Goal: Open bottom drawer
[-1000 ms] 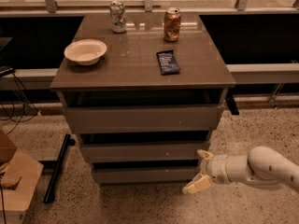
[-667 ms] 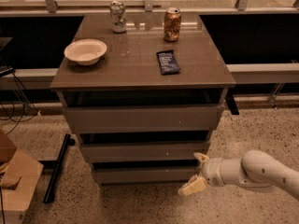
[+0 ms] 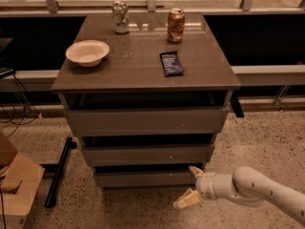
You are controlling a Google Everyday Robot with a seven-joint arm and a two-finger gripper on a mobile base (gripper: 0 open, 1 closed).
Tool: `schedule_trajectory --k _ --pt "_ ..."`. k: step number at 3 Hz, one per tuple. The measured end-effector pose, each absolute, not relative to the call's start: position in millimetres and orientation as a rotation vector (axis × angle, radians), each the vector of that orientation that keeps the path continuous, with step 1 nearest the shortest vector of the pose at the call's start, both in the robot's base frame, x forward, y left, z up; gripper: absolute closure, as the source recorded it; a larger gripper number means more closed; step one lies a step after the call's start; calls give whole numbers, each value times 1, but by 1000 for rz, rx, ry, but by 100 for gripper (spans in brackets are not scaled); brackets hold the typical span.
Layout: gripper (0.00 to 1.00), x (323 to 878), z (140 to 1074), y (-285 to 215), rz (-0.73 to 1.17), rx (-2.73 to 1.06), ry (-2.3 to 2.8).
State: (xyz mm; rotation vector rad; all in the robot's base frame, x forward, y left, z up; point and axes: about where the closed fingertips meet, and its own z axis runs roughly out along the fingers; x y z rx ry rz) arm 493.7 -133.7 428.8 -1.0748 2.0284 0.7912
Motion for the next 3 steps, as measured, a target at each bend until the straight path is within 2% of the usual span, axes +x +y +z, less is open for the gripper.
schedule_trajectory --k 1,3 --pt "0 499 394 -127 822 -1057 2001" --pt "0 530 393 -129 851 -990 1889"
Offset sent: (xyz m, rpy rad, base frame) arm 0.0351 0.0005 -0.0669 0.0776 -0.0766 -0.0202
